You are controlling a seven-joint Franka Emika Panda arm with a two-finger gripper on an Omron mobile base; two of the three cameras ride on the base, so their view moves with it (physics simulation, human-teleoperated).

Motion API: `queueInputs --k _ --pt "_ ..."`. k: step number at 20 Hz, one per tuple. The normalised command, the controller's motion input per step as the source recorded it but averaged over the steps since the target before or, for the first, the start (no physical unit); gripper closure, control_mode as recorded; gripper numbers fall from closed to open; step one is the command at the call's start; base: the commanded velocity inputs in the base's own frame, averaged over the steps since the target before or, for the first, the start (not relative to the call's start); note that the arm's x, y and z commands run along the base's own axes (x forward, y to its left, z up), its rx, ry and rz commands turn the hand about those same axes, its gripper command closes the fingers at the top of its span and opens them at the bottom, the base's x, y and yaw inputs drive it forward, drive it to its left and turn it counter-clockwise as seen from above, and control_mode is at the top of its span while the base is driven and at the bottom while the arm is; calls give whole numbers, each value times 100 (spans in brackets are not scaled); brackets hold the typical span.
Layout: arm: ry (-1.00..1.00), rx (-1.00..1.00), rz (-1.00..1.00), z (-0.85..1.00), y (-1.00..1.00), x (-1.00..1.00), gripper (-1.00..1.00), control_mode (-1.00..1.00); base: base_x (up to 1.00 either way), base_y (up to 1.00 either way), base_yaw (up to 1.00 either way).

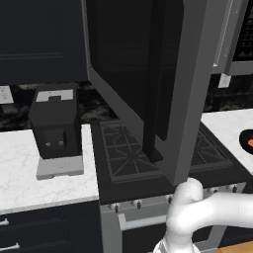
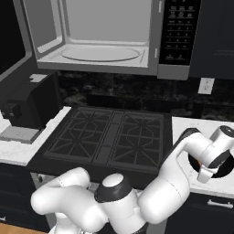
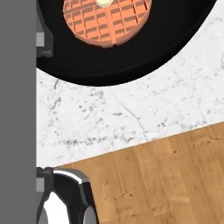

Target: Open the microwave, place the bowl with waffle inside the microwave, then close the microwave door and turn it on.

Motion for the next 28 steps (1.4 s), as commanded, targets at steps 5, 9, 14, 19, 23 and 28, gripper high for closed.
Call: queueInputs --k 5,9,14,19,23,28 --pt "-4 0 0 -20 -5 13 -100 -100 0 0 0" --pt "-1 0 0 -8 -12 21 -100 -100 0 0 0" --pt "-2 0 0 -3 -11 28 -100 -100 0 0 0" --pt "-3 0 0 -9 -11 29 -100 -100 0 0 0" --pt "-1 0 0 -21 -9 17 -100 -100 0 0 0" --pt "-5 0 0 -28 2 5 100 -100 0 0 0"
